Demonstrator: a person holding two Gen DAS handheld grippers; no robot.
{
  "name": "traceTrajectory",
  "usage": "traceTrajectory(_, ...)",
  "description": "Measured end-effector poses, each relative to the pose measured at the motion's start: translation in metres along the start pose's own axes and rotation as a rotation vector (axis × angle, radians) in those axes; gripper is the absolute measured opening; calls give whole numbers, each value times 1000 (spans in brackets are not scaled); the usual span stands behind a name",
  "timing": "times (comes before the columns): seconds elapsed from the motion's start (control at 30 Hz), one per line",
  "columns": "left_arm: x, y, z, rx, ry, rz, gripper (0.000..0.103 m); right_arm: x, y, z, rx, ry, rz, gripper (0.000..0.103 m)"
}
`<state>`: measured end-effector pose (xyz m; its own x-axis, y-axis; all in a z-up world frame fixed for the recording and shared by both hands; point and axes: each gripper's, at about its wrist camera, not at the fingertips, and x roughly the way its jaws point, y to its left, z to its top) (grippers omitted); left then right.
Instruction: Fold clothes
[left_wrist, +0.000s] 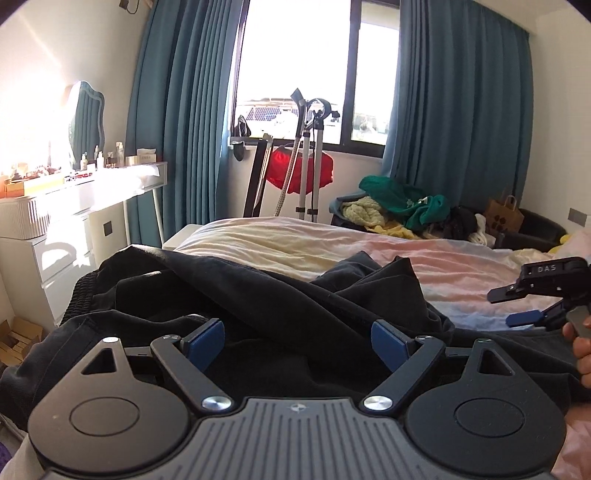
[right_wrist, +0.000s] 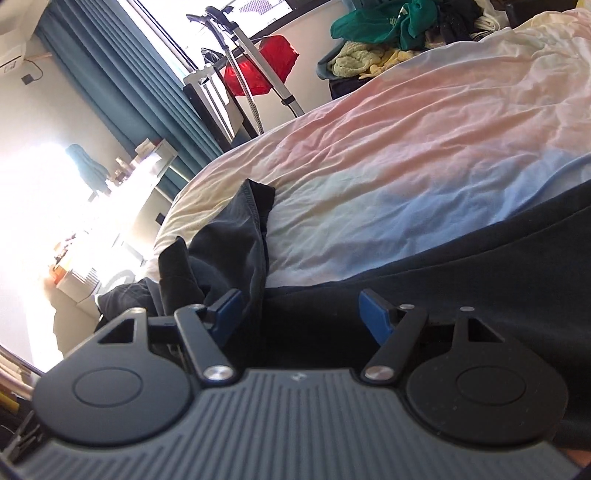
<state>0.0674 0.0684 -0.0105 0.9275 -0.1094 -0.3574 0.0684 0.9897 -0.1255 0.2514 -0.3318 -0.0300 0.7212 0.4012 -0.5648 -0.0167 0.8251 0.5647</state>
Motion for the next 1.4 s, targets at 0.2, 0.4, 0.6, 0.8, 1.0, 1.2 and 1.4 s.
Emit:
traceTrajectory(0.2,18,31,-5,-140,-68,-3,89,109,20,17,131,18,-30,56)
traceTrajectory(0.4,45,44,-15,-213,-11,-50,89,117,46,17,102,-22,-119,7)
traceTrajectory(0.6,44,53,-14,-287,-18,-74,88,45,87,18,-28,-256,-203,6)
traceTrajectory(0.8,19,49,-11,-324,-49,-90,88,-54,124,17,-106,-607,-286,6)
traceTrajectory(1.0,-2,28,-10,-238,-92,-69,88,-87,118,39,-53,-775,-411,6)
traceTrajectory(1.2,6,23,-14,-206,-63,-55,88,-13,71,85,19,-650,-579,6)
traceTrajectory(1.4,25,34,-19,-232,-38,-56,88,70,7,104,59,-532,-610,7)
